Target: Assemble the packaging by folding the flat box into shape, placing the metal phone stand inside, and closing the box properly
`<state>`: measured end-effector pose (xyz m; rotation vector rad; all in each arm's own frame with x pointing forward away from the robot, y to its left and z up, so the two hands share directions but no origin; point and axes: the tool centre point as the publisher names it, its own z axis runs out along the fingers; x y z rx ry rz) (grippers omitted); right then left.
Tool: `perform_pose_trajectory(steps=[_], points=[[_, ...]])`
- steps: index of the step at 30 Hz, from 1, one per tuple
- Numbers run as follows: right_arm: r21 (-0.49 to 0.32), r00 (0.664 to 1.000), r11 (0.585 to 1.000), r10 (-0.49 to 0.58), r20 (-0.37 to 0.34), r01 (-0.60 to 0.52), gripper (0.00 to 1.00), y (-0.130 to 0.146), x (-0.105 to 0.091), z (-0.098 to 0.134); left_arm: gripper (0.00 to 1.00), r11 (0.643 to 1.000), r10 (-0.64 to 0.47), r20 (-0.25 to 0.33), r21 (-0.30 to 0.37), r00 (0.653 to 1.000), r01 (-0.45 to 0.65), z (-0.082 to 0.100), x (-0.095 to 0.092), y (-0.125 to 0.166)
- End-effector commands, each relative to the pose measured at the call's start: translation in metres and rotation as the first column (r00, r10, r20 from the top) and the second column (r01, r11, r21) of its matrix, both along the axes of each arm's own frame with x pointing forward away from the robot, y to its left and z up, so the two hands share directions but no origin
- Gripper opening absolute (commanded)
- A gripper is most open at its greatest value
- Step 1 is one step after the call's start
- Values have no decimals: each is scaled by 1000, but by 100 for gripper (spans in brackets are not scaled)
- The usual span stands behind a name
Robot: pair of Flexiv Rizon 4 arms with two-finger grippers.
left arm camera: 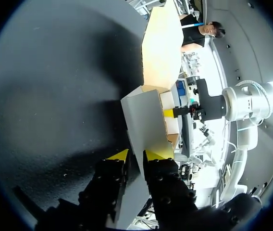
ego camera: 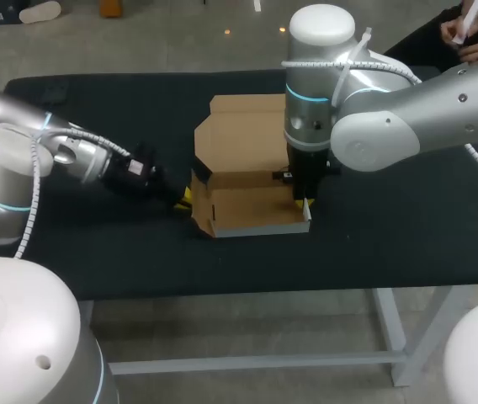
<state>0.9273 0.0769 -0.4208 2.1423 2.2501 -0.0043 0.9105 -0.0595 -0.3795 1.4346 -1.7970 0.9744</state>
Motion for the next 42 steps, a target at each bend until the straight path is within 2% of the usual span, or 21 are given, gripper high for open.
perform_pose_trajectory(steps=[1, 11, 18, 42], points=[[-3, 1000, 1000, 0, -4, 0, 0, 1, 1, 0, 24, 1000, 4, -4, -17, 1000, -5, -3, 1, 3], [-3, 1000, 1000, 0, -4, 0, 0, 1, 1, 0, 30, 998, 19, 1, -60, 1000, -19, 1, -3, 6], [-3, 1000, 1000, 0, -4, 0, 0, 1, 1, 0, 29, 997, 8, 7, -76, 1000, -8, 6, -4, 1], [-3, 1000, 1000, 0, -4, 0, 0, 1, 1, 0, 41, 997, -38, 4, -73, 999, 38, 14, 3, -28]])
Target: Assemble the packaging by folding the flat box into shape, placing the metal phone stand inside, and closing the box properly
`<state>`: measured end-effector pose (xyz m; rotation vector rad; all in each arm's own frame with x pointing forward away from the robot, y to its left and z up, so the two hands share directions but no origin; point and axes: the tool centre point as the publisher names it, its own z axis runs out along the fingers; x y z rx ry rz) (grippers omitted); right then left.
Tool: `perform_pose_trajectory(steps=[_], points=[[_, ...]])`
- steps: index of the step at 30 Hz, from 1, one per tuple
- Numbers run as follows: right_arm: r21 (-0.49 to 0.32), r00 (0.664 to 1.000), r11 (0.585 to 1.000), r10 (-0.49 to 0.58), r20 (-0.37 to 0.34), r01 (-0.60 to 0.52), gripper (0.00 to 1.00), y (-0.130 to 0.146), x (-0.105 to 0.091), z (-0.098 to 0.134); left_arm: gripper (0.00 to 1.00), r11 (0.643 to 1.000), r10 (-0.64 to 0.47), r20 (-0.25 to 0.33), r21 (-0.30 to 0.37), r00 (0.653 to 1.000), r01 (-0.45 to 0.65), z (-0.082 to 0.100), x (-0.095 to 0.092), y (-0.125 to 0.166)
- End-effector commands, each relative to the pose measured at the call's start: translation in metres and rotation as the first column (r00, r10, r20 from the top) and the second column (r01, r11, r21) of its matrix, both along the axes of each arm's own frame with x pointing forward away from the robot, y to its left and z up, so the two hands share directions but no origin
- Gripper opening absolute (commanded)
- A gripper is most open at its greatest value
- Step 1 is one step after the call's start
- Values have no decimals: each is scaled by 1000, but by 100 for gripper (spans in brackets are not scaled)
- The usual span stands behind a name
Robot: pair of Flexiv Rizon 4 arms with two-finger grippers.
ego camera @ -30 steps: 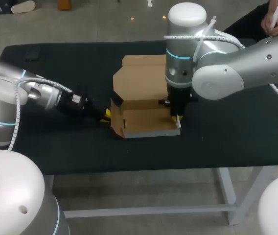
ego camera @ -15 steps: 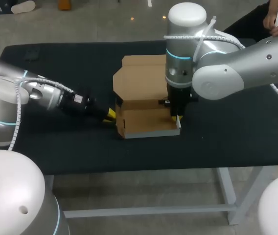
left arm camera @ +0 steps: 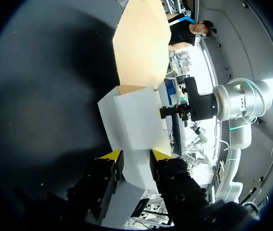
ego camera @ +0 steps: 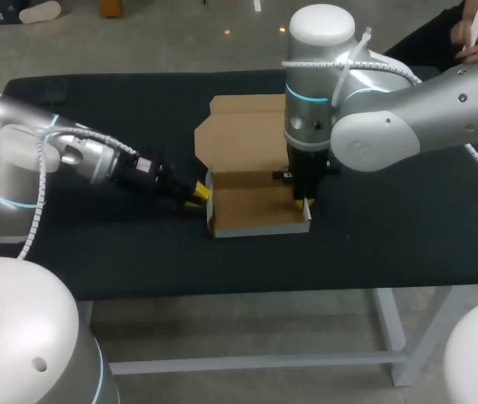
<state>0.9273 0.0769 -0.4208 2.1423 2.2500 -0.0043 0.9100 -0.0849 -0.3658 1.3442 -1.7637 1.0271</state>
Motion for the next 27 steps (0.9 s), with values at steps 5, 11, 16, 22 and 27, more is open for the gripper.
perform_pose_trajectory(steps=[5, 11, 16, 22, 27], points=[[-3, 1000, 1000, 0, -4, 0, 0, 1, 1, 0, 41, 999, 2, -16, 33, 1000, -2, 2, 4, -8], [-3, 1000, 1000, 0, -4, 0, 0, 1, 1, 0, 42, 997, 21, -41, 69, 999, -18, 3, 4, -13], [-3, 1000, 1000, 0, -4, 0, 0, 1, 1, 0, 42, 995, 40, -57, 94, 998, -34, 4, 4, -16], [-3, 1000, 1000, 0, -4, 0, 0, 1, 1, 0, 41, 988, 67, -67, 144, 996, -56, 3, 3, -20], [-3, 1000, 1000, 0, -4, 0, 0, 1, 1, 0, 41, 982, 86, -58, 176, 995, -75, 3, 3, -22]])
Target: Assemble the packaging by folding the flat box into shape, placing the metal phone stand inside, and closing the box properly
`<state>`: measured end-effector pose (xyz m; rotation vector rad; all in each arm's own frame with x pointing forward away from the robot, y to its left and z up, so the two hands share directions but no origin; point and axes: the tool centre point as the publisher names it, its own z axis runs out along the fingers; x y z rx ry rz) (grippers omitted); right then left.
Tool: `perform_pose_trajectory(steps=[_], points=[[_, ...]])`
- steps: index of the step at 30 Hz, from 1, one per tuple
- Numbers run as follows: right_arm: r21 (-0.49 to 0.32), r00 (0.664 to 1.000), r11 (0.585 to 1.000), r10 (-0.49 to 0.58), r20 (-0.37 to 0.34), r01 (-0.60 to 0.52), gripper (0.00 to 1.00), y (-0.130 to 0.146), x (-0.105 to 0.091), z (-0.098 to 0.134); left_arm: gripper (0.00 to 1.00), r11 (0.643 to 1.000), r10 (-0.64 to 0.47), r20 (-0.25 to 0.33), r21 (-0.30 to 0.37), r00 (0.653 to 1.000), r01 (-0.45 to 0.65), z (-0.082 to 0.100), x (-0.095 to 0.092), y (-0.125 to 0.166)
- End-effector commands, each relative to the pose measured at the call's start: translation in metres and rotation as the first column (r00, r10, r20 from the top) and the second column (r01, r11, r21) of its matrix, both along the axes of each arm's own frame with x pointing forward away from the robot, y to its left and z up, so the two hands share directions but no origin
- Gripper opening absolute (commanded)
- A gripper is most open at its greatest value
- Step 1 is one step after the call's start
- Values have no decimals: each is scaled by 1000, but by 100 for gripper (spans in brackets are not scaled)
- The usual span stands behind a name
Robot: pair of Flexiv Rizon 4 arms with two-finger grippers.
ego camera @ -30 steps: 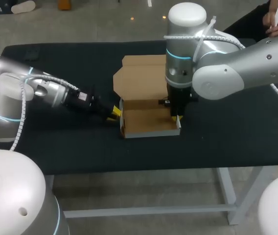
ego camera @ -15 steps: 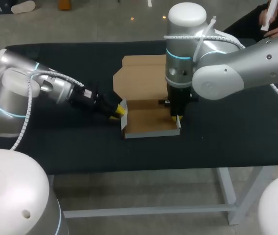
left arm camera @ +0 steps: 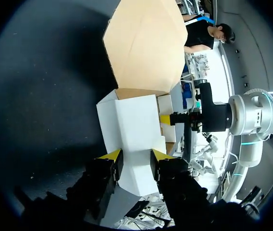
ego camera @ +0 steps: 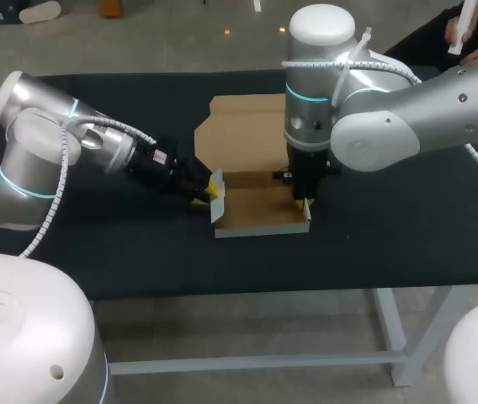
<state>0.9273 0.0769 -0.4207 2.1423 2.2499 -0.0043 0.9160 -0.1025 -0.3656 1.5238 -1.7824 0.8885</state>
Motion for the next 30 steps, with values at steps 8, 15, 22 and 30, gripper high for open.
perform_pose_trajectory(steps=[8, 15, 22, 30], points=[[-3, 1000, 1000, 0, -4, 0, 0, 1, 1, 0, 43, 995, 38, 1, 93, 999, -37, 2, -5, -9], [-3, 1000, 1000, 0, -4, 0, 0, 1, 1, 0, 45, 984, 74, 8, 160, 997, -75, 0, -5, -11], [-3, 1000, 1000, 0, -4, 0, 0, 1, 1, 0, 39, 980, 86, 10, 182, 996, -87, -1, -7, -10], [-3, 1000, 1000, 0, -4, 0, 0, 1, 1, 0, 41, 966, 104, 1, 239, 995, -101, -6, -8, -11]])
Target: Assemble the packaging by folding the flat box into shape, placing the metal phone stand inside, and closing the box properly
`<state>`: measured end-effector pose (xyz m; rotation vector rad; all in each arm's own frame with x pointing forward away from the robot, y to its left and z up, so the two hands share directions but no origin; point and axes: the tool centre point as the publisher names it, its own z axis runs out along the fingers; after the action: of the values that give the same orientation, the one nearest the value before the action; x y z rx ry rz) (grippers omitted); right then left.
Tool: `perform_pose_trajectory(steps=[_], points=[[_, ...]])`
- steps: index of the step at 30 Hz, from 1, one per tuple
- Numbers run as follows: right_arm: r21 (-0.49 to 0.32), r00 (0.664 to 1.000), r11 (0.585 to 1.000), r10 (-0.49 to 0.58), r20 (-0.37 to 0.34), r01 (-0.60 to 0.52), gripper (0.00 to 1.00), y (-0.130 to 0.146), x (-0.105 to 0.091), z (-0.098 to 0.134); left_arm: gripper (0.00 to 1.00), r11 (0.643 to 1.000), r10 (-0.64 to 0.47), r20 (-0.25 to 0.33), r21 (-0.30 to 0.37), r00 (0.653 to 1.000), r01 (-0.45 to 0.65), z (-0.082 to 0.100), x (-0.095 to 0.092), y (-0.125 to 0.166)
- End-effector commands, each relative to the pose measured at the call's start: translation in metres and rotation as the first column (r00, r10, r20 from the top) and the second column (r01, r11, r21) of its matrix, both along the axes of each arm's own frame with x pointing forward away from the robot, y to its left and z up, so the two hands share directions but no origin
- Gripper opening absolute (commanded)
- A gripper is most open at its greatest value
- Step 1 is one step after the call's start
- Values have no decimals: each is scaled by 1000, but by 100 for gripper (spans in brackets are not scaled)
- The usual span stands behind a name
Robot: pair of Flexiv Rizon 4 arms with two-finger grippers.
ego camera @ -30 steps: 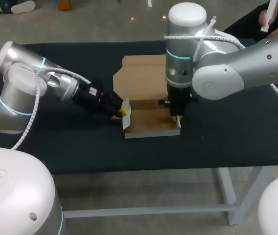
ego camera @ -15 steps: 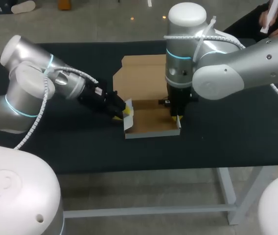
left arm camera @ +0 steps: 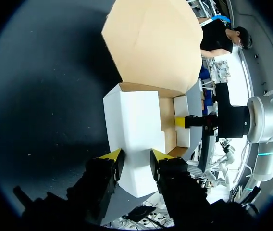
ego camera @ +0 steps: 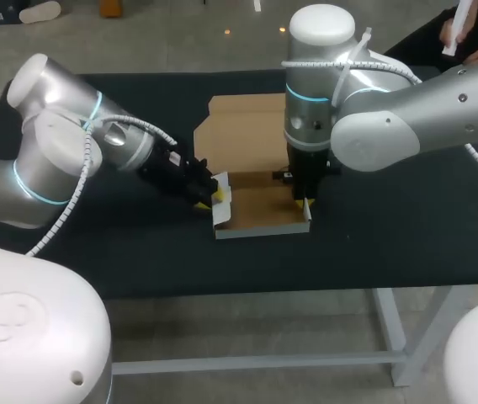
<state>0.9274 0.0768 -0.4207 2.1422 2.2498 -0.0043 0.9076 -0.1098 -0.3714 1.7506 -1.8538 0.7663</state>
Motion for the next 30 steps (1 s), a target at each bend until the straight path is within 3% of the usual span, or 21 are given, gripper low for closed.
perform_pose_trajectory(steps=[1, 19, 30], points=[[-2, 1000, 1000, 0, -4, 0, 0, 1, 0, 0, 41, 999, 5, -7, 39, 1000, -5, 0, 1, -4], [-2, 1000, 1000, 0, -4, 0, 0, 1, 0, 0, 42, 978, 44, -5, 205, 999, -42, -2, 2, -13], [-2, 1000, 1000, 0, -4, 0, 0, 1, 0, 0, 45, 969, 53, -15, 242, 998, -48, -4, 6, -13]])
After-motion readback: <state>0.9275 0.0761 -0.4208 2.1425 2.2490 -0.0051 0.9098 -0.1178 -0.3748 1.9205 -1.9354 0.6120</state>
